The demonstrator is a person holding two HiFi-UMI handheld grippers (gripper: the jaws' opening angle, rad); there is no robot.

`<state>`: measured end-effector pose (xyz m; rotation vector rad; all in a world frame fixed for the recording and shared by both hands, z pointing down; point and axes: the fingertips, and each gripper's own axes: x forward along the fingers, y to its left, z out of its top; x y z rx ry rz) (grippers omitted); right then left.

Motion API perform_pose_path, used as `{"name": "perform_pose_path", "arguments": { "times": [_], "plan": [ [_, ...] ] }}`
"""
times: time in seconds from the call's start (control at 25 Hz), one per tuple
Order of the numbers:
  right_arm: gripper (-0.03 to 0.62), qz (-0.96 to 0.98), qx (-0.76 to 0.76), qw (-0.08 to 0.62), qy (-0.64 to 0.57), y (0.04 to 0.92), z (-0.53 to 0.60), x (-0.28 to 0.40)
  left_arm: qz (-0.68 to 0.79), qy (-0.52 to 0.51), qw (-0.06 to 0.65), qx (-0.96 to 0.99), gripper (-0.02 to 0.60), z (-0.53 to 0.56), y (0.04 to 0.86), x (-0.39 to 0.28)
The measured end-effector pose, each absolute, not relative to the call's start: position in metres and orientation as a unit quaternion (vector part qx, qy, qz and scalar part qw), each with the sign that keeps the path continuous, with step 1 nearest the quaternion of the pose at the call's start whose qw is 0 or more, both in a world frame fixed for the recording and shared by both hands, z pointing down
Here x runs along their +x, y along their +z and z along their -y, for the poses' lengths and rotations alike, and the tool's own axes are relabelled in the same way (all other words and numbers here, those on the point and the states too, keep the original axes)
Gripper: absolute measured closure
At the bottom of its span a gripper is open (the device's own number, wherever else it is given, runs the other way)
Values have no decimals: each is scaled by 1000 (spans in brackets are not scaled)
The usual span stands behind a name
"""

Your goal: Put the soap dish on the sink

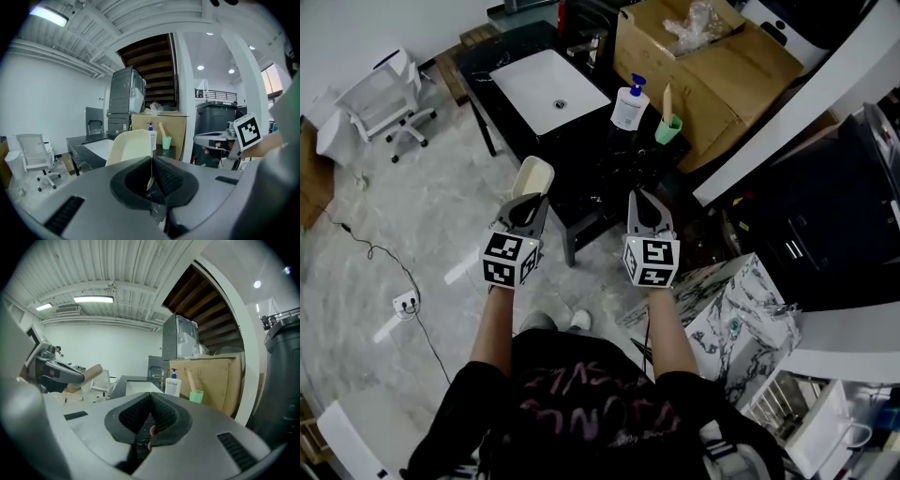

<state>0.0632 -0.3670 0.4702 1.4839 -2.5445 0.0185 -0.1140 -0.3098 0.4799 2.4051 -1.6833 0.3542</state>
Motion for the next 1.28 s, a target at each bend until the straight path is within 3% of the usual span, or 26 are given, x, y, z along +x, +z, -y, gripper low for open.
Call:
{"name": "perform_pose_path", "arguments": {
  "times": [0.64,1.28],
  "plan": [
    [580,834,542,97,19,470,463,25,524,126,91,837,557,424,484,-150],
    [580,819,567,79,24,460,526,24,482,152,91,858,557,498,489,-132]
  ]
}}
